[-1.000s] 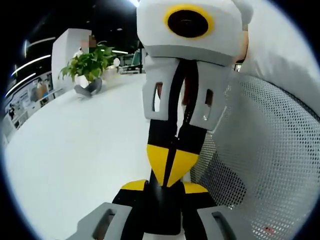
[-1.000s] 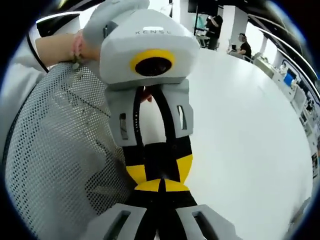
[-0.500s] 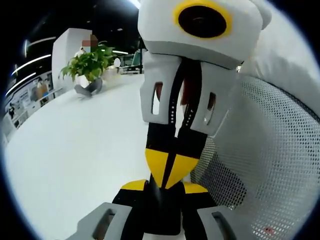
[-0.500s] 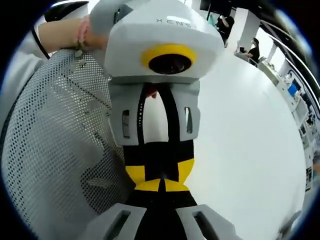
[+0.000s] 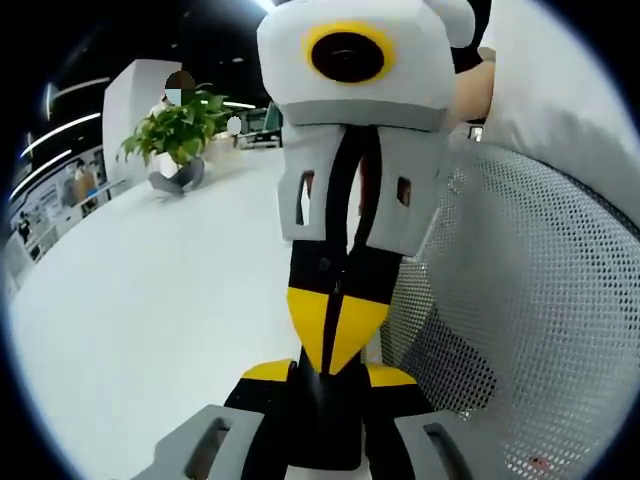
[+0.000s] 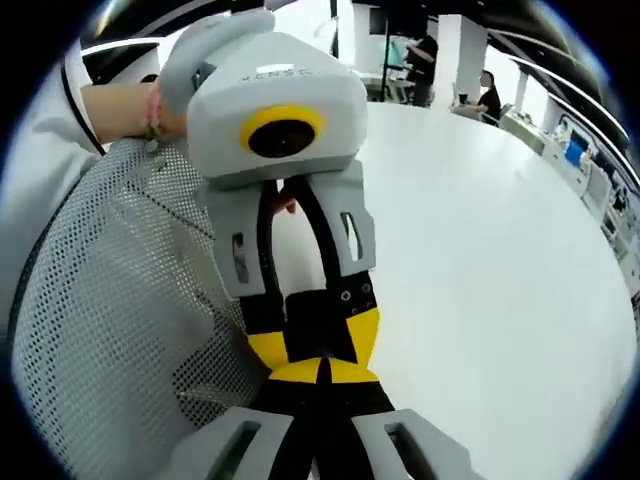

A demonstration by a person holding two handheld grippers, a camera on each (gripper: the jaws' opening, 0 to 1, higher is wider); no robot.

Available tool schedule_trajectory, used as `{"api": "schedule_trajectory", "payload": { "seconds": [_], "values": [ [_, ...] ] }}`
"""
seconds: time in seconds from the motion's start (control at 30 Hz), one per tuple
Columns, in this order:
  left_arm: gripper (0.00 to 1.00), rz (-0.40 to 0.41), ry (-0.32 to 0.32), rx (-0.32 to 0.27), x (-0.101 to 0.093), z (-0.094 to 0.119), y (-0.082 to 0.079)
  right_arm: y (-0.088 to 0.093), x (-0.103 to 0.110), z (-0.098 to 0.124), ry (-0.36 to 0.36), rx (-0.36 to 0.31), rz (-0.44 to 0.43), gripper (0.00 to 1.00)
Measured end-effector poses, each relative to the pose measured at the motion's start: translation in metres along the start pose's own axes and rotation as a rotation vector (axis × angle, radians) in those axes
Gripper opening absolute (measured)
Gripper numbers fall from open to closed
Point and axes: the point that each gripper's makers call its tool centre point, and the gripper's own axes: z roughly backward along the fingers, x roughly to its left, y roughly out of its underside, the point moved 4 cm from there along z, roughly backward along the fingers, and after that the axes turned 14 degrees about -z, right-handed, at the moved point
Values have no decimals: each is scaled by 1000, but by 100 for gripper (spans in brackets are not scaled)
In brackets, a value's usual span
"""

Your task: Press the specified remote control buttons in sequence, fully releasing each button before pressing the next.

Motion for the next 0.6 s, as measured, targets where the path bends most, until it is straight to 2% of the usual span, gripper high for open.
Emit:
{"api": "schedule_trajectory", "payload": {
  "seconds": [0.17, 0.23, 0.43, 0.6],
  "values": [
    [25, 0, -2, 1, 0, 0, 1, 7, -2, 5, 5, 20, 75, 0],
    [25, 0, -2, 1, 0, 0, 0, 11, -5, 8, 1, 20, 78, 8],
    [25, 0, -5, 1, 0, 0, 0, 23, -10, 13, -18, 21, 67, 20],
    [25, 3, -6, 3, 0, 0, 0, 29, -14, 15, -16, 24, 58, 21]
  ]
}}
